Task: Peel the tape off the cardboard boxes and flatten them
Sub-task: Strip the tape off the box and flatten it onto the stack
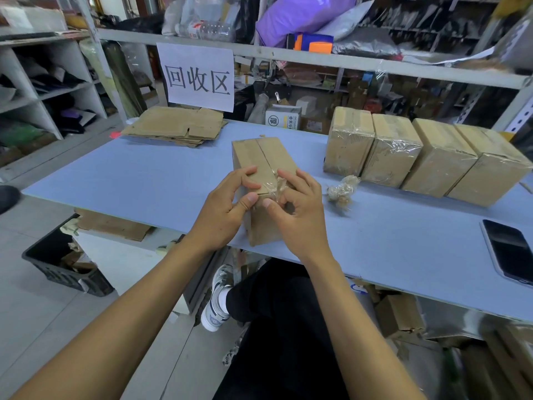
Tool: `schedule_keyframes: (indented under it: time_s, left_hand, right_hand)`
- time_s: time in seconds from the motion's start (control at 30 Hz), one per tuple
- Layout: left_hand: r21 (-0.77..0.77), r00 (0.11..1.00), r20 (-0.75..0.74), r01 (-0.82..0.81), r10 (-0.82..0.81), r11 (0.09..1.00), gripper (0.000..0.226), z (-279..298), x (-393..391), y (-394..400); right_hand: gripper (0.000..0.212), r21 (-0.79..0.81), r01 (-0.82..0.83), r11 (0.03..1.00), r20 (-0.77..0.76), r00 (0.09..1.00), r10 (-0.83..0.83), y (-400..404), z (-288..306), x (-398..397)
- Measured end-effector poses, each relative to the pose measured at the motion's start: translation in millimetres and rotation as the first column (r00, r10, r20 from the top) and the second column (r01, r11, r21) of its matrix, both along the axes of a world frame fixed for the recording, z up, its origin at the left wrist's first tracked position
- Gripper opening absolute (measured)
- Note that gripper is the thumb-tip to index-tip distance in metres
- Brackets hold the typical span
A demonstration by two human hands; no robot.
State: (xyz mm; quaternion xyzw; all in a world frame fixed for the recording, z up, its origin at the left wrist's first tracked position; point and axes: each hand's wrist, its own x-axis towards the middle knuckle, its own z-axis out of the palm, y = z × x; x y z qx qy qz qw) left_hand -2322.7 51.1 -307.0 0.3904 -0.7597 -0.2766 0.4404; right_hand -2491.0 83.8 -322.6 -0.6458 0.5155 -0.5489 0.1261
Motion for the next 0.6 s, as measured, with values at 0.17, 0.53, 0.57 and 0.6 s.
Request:
schedule_keyframes:
  time_s: [0.17, 0.53, 0.57, 0.6]
  left_hand:
    - [0.001, 1.000, 0.002, -0.001, 0.001, 1.000, 0.011, 0.9, 0.0, 0.7]
    - [-0.099, 1.000, 0.027, -0.013, 0.016, 0.995, 0.008, -0.5, 0.1, 0.7]
    - [-0.145, 0.999, 0.031, -0.028, 0.032, 0.989, 0.010, -1.3, 0.5, 0.1]
    - [-0.203, 0.998, 0.032, -0.045, 0.052, 0.978, 0.011, -3.0, -0.1, -0.6]
  right_hand:
    - [0.035, 0.061, -0.083, 0.995, 0.047, 0.996, 0.080, -0.9, 2.3, -3.0]
    - [0.023, 0.041, -0.100, 0.994, -0.021, 0.995, 0.101, -2.7, 5.1, -14.4]
    - [0.023, 0.048, -0.104, 0.993, -0.043, 0.993, 0.106, -3.8, 7.4, -16.7]
    - [0.025, 0.051, -0.102, 0.993, -0.069, 0.992, 0.106, -4.5, 10.2, -18.4]
